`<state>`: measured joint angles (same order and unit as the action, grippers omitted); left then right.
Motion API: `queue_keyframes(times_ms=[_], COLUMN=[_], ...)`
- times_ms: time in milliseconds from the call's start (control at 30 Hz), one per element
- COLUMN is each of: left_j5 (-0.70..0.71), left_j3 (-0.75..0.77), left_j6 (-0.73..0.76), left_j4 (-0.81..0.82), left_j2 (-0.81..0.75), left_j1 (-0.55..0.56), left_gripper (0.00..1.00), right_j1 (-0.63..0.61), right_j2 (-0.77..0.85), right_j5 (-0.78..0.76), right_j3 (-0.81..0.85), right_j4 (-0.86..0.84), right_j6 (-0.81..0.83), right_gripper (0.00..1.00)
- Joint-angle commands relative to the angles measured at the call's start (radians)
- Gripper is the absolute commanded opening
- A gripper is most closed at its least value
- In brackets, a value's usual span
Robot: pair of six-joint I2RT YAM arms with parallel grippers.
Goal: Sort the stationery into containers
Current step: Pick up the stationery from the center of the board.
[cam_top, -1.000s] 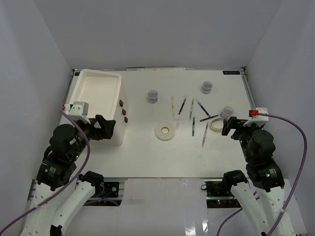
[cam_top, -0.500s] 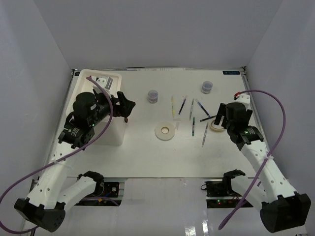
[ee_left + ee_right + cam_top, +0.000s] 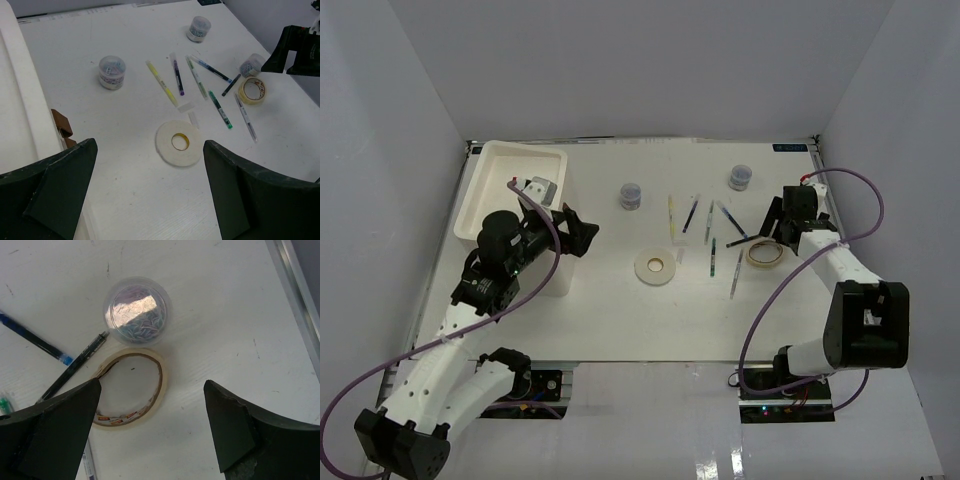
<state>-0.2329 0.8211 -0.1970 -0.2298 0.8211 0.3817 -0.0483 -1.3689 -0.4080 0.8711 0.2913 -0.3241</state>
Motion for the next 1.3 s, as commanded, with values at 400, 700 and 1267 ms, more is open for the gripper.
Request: queue_keyframes(times_ms=[400, 700, 1267], left_j5=[0.024, 0.003, 0.000], left_j3=[-0.033, -0.037, -0.039], left_j6=[0.022, 0.018, 0.021], left_j4=[0.064, 0.067, 0.067], left_j2=[-0.025, -0.008, -0.002], left_j1=[0.003, 0.003, 0.003], left_gripper=[0.98, 0.98, 0.98], right_j1=[0.070, 0.090, 0.058], right_j2=[-0.200, -0.271, -0.234], right_j5=[0.087, 0.132, 0.134], right_j3=[0.075, 0.077, 0.091], right_j4=[-0.248, -0.320, -0.320], right_j6=[0.109, 0.154, 0.269], right_gripper=[0.92, 0.99, 0.50])
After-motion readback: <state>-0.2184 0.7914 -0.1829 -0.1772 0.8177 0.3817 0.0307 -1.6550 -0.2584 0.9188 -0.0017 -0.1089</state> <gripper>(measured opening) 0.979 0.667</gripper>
